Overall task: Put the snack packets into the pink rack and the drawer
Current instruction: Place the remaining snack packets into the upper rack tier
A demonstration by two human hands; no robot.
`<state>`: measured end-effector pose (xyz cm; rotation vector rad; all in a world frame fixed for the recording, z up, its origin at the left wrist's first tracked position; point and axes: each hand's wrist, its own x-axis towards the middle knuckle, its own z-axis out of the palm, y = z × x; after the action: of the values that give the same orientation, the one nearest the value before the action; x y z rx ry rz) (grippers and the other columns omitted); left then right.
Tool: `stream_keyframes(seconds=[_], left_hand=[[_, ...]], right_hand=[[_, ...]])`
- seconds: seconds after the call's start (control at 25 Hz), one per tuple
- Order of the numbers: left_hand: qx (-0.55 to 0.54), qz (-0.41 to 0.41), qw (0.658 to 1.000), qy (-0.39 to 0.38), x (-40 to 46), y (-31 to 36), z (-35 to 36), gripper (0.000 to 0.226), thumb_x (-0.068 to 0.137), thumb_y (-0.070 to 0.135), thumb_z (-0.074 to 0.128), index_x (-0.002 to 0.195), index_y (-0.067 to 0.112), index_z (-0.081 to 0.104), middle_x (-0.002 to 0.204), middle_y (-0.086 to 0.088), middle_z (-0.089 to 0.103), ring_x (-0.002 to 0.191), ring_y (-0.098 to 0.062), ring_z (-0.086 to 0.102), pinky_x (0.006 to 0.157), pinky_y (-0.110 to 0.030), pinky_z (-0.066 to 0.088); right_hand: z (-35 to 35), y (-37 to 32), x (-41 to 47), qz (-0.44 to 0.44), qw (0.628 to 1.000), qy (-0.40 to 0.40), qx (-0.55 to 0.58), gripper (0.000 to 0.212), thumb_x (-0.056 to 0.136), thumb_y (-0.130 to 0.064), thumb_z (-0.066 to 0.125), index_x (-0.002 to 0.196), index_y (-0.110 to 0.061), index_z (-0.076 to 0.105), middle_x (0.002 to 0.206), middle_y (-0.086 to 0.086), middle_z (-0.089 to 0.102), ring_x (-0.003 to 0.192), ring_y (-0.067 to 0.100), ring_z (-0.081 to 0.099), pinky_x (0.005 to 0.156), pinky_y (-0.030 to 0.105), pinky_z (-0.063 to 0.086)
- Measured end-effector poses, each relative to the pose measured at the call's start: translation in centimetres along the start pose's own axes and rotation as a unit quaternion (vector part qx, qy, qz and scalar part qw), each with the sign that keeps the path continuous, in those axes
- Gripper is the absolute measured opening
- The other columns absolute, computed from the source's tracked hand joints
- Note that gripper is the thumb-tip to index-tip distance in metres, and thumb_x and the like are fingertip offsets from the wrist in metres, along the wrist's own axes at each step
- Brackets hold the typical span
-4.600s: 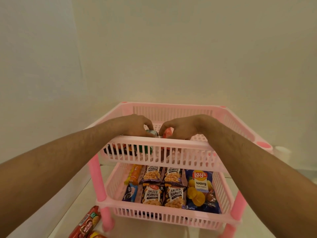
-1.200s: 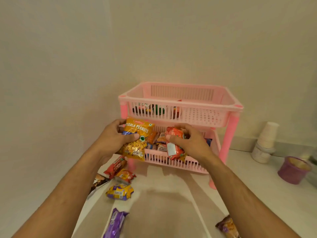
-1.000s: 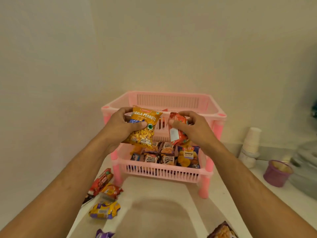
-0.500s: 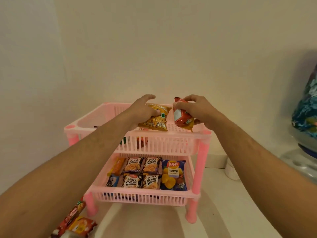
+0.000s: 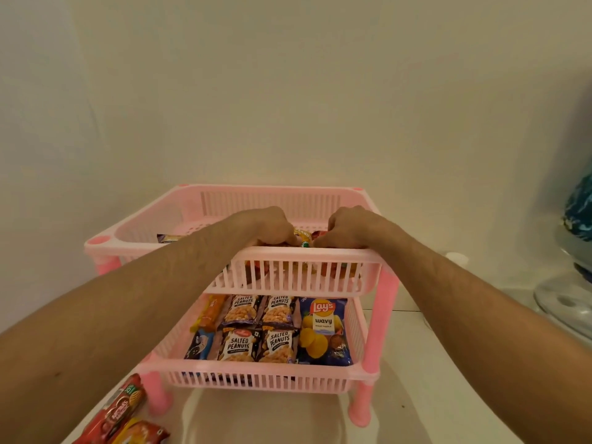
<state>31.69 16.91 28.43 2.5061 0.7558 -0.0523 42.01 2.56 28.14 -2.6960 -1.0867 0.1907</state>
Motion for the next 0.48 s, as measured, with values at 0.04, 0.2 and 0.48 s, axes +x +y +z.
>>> stream_keyframes(seconds=[0.04, 0.2, 0.48], left_hand=[[0.011, 0.003, 1.0, -0.003, -0.1, 0.1, 0.1, 0.032, 0.087, 0.04, 0.067, 0.105, 0.015, 0.062, 0.092, 0.002, 0.07, 0.078, -0.015, 0.07, 0.063, -0.029, 0.052], [0.119, 0.029, 0.992, 0.042, -0.7, 0.8, 1.0, 0.035, 0.085, 0.045, 0.067, 0.105, 0.016, 0.064, 0.083, 0.003, 0.066, 0.07, -0.011, 0.065, 0.052, -0.023, 0.044], [0.204, 0.037, 0.965, 0.162, -1.7, 0.8, 0.9, 0.047, 0.074, 0.069, 0.062, 0.088, 0.024, 0.067, 0.079, 0.006, 0.066, 0.073, -0.014, 0.063, 0.072, -0.032, 0.053]], right_hand=[[0.1, 0.0, 0.0, 0.002, 1.0, 0.004, -0.006, 0.043, 0.076, -0.055, 0.071, 0.1, -0.019, 0.067, 0.086, -0.001, 0.071, 0.071, 0.013, 0.069, 0.065, 0.028, 0.058], [0.2, -0.1, -0.2, 0.013, 1.0, 0.005, -0.027, 0.038, 0.08, -0.056, 0.068, 0.092, -0.02, 0.063, 0.077, -0.003, 0.068, 0.065, 0.011, 0.068, 0.059, 0.026, 0.055], [0.4, -0.4, -0.5, 0.012, 0.997, 0.014, -0.071, 0.049, 0.08, -0.066, 0.06, 0.096, -0.02, 0.067, 0.08, -0.002, 0.07, 0.067, 0.012, 0.069, 0.066, 0.029, 0.058]])
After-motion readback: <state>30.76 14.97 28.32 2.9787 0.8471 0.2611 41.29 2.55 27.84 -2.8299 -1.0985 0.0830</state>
